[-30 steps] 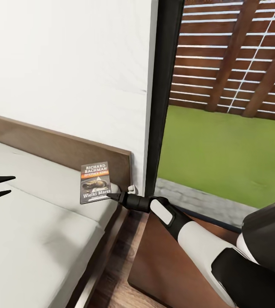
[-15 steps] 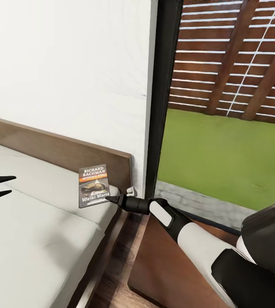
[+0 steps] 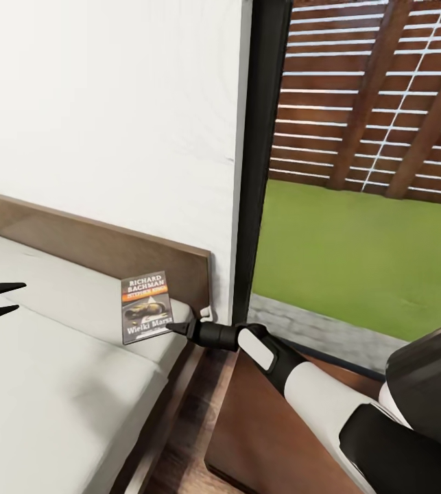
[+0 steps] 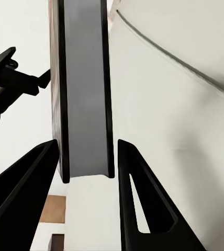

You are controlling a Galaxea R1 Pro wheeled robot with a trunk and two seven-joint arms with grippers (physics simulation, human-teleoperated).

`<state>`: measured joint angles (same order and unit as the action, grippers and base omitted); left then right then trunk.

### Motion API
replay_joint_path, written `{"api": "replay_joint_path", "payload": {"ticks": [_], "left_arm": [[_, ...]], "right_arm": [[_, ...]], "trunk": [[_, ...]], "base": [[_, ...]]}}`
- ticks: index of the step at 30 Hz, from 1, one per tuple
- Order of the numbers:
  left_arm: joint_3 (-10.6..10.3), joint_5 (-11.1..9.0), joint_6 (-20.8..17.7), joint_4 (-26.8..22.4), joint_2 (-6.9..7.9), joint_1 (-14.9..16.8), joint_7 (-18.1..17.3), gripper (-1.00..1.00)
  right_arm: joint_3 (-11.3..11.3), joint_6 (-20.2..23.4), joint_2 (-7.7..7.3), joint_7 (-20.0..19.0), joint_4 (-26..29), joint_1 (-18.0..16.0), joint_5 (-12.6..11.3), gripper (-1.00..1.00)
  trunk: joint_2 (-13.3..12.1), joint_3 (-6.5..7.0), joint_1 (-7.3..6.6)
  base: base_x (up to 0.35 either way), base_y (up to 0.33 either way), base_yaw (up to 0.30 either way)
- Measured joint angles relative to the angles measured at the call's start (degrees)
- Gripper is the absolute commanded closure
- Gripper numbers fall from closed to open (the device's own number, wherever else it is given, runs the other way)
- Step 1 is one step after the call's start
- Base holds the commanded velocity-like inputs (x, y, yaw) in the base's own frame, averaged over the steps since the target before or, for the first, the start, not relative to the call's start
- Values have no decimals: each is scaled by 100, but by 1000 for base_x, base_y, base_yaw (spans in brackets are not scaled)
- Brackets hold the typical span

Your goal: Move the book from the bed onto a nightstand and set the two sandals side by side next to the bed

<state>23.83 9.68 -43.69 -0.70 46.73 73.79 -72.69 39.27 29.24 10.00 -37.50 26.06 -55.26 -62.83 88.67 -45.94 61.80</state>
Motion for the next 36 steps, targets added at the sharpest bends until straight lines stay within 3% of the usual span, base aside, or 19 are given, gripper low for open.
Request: {"api": "replay_joint_path", "payload": {"ticks": [17,36], "left_arm": [[1,0,-7,0,0,0,-18,-100],[2,0,1,0,0,0,-19,-100]], "right_arm": [[38,-13,0,-89,3,57,4,100],[122,-13,0,-86,27,67,7,100]], "trunk": [[0,143,0],[0,161,0]], "base": [[0,0,0],[0,0,0]]}}
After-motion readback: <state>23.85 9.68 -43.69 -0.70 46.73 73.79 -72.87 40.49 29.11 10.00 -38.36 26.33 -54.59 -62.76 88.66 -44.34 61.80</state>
